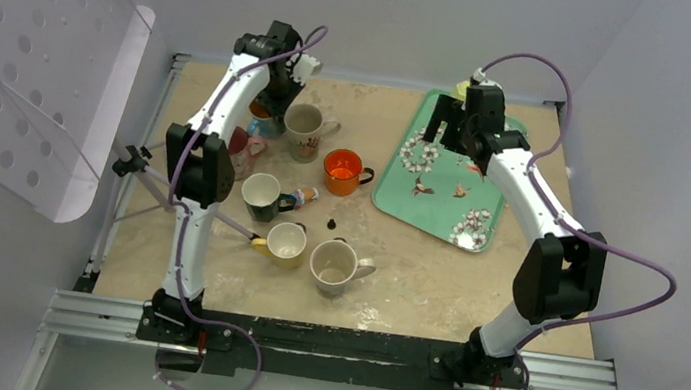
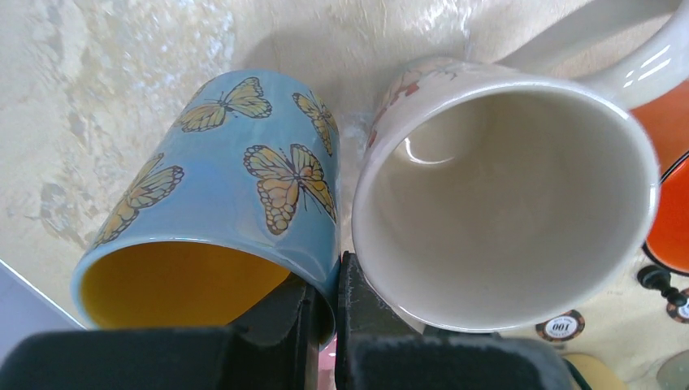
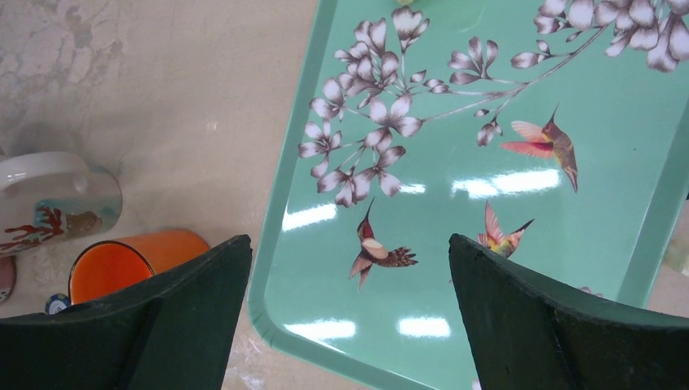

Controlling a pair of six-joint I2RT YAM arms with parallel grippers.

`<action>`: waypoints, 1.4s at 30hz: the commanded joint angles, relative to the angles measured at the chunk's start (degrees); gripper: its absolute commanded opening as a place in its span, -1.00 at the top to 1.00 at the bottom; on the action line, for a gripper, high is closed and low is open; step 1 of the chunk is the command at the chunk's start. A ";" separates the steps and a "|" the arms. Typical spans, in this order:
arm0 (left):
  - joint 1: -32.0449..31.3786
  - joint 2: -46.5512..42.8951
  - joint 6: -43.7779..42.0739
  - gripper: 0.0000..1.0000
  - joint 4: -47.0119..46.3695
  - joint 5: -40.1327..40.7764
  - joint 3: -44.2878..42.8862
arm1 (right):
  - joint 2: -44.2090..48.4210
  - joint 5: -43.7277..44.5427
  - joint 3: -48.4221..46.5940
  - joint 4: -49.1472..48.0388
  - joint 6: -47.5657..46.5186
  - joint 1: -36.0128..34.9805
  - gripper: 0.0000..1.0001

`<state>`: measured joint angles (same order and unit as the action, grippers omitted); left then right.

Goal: Turn the mug right side up

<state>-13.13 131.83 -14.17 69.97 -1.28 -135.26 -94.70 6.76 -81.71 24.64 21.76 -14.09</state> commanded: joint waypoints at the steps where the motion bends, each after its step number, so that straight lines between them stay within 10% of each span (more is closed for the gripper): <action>1: 0.93 0.38 -1.35 1.00 4.98 0.87 -2.75 | 2.30 1.39 0.89 -0.26 -0.75 -0.06 -0.89; 17: 1.17 4.75 -6.33 1.00 6.07 -1.32 -4.15 | -0.95 5.89 -0.05 -0.04 2.37 -0.02 -0.90; 27: 1.16 -2.43 -5.79 0.30 -2.17 -2.34 2.53 | -12.90 17.15 -11.28 -2.17 11.41 1.27 -0.90; 42: 1.06 -19.58 -2.83 -0.06 -3.40 -10.18 8.83 | -41.61 26.71 -45.83 2.23 15.96 3.58 -0.74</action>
<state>-11.84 116.92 -18.59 67.72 -7.55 -128.18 -131.07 27.03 -116.38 23.99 36.27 -10.83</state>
